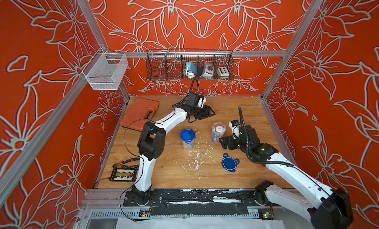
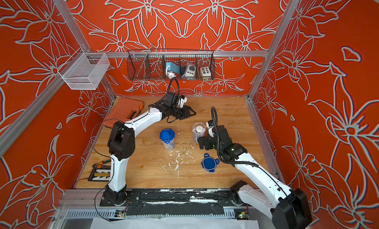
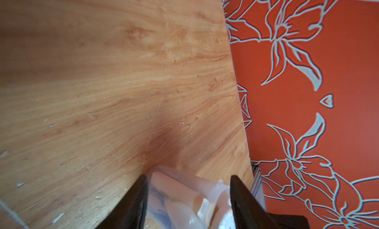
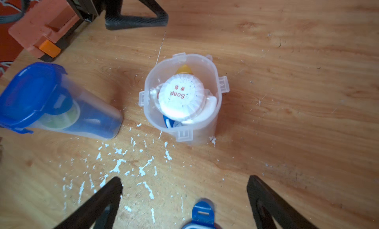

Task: Take out toiletry kits
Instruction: Pick up the container from the center of the board.

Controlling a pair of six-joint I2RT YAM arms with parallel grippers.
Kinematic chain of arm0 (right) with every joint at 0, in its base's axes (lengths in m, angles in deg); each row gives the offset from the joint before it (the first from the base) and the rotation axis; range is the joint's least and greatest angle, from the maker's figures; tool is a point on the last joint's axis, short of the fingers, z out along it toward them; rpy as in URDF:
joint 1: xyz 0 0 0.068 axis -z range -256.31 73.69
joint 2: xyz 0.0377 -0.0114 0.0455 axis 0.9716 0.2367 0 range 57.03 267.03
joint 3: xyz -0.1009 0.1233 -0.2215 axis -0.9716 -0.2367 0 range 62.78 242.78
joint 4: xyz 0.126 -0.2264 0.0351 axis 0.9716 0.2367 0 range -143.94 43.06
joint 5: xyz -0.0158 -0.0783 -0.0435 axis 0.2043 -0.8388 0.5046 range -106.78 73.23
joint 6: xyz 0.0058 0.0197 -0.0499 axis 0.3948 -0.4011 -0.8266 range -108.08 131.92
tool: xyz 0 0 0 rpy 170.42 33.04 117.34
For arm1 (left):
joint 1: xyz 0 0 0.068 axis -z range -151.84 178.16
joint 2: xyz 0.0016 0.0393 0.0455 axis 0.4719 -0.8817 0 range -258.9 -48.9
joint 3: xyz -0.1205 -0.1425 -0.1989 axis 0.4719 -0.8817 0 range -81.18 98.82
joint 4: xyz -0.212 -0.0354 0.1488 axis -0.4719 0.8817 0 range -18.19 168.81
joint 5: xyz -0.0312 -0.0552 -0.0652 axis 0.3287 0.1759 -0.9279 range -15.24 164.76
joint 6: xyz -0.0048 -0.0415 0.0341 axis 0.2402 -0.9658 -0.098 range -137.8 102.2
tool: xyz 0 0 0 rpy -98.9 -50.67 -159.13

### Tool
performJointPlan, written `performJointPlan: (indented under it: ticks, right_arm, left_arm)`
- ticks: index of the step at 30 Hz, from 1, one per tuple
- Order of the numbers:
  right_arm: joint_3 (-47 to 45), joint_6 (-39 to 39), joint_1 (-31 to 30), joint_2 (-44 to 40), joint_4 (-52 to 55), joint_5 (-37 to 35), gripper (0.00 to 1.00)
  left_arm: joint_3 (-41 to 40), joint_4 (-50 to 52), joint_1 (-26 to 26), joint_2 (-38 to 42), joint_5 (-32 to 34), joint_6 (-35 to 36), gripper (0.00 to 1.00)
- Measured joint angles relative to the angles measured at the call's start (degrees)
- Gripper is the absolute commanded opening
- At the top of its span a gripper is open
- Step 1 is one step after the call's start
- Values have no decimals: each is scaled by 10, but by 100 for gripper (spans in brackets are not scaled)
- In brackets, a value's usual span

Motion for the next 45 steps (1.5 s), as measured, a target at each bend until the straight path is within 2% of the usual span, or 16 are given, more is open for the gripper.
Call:
performJointPlan:
  ticks: [7, 11, 18, 24, 29, 34, 40, 45]
  right_arm:
    - [-38, -42, -45, 59, -126, -80, 97]
    - [-40, -59, -47, 95, -189, -104, 97]
    - [-40, -76, -47, 171, -263, -118, 97]
    - [-38, -80, -47, 195, -294, -123, 95]
    - [-30, -90, -47, 210, -293, -118, 86]
    - [-28, -88, -47, 202, -272, -110, 83]
    - [-8, -80, -47, 139, -161, -104, 81]
    - [41, -53, -47, 115, -39, -102, 79]
  left_arm:
    - [12, -16, 1, -27, -39, -24, 59]
    - [11, -22, 7, -29, -51, -28, 59]
    - [-35, -50, 23, -29, -67, -34, 59]
    - [-63, -73, 30, -28, -76, -37, 58]
    - [-87, -94, 30, -16, -77, -40, 59]
    - [-92, -93, 30, -11, -74, -40, 59]
    - [-83, -67, 34, -7, -54, -26, 61]
    - [-65, -27, 34, 18, -2, 3, 61]
